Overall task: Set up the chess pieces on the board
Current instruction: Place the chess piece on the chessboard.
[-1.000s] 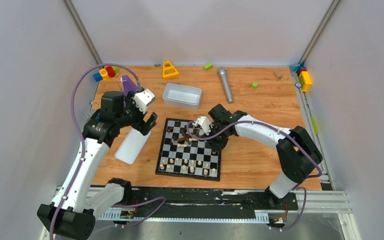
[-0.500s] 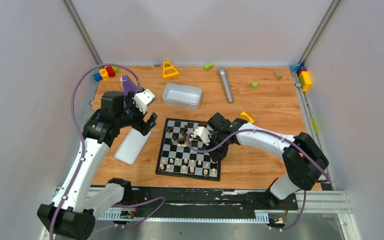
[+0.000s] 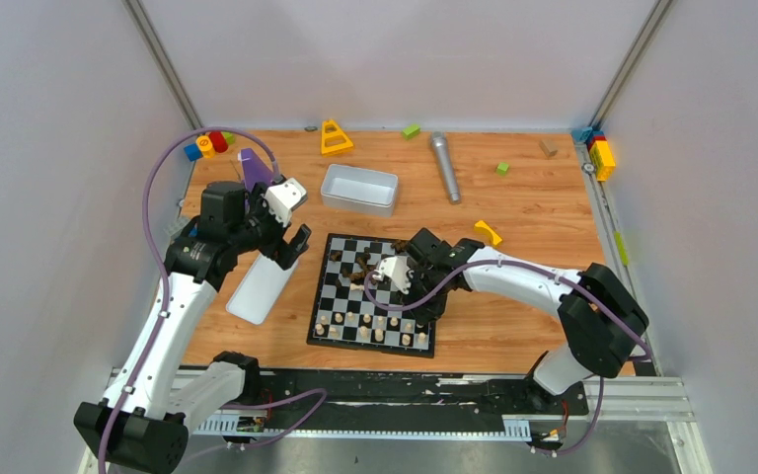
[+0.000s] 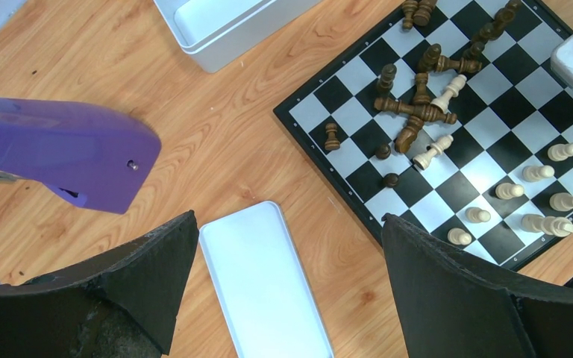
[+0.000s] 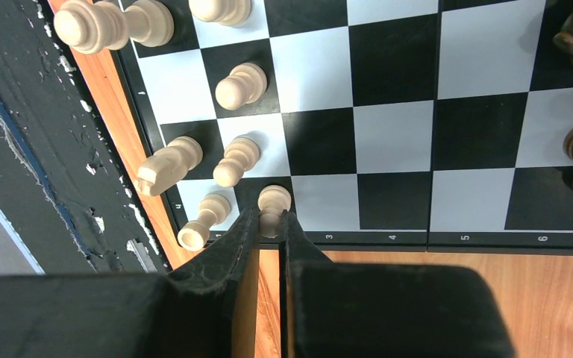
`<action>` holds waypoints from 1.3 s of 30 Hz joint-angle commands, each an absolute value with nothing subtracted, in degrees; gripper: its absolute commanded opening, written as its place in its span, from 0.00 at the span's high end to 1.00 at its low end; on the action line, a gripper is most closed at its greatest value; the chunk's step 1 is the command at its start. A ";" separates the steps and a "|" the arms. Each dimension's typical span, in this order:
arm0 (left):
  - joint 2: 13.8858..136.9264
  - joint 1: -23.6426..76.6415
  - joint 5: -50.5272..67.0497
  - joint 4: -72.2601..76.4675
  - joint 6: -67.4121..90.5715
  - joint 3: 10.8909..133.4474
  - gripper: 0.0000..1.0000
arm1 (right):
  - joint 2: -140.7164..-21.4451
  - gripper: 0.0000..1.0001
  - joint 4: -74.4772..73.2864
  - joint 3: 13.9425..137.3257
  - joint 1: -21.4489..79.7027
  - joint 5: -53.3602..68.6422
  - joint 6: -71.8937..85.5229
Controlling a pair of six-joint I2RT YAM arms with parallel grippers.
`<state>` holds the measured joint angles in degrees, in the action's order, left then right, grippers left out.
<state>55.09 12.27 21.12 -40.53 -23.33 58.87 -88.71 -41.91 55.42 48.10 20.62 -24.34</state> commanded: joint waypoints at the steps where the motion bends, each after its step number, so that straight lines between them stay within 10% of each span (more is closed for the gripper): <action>1: 54.65 11.87 22.33 -39.77 -24.08 58.82 0.00 | -87.78 1.00 -42.21 54.32 49.11 20.08 -25.70; 39: 54.84 11.87 22.72 -40.17 -24.42 58.72 0.00 | -87.14 0.96 -44.45 53.75 50.10 17.68 -27.93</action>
<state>55.09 12.27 21.87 -40.91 -23.53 58.85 -87.94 -42.35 54.87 49.71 19.44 -26.52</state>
